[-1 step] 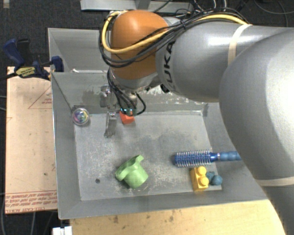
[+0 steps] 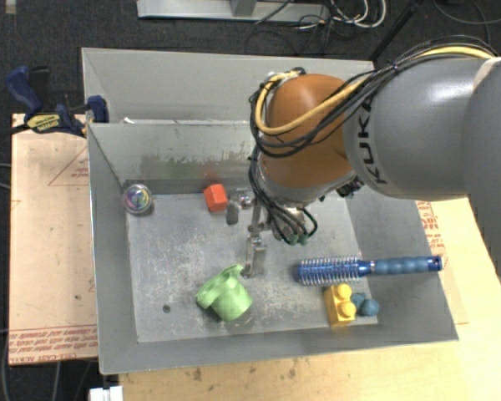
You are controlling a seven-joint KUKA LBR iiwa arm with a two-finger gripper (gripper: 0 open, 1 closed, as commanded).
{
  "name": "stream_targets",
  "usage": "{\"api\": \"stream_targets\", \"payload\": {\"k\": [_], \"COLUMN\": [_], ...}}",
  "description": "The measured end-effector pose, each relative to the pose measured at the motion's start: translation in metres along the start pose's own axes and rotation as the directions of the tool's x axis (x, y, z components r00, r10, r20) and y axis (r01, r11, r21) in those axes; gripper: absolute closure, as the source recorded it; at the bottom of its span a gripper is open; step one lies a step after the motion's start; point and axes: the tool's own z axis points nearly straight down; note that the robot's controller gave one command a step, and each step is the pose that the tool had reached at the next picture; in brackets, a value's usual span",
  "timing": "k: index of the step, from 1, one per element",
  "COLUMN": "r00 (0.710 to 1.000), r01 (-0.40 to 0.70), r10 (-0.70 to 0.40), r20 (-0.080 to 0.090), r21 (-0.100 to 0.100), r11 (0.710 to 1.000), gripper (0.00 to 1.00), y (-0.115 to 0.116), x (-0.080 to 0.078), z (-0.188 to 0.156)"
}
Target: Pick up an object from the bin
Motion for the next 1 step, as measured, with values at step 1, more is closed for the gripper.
{"api": "stream_targets", "payload": {"k": [1], "r00": [0.990], "r01": [0.143], "r10": [-0.143], "r20": [-0.002], "r21": [-0.003], "r11": [0.990], "gripper": [0.00], "y": [-0.0008], "x": [0.0468], "z": [0.0839]}}
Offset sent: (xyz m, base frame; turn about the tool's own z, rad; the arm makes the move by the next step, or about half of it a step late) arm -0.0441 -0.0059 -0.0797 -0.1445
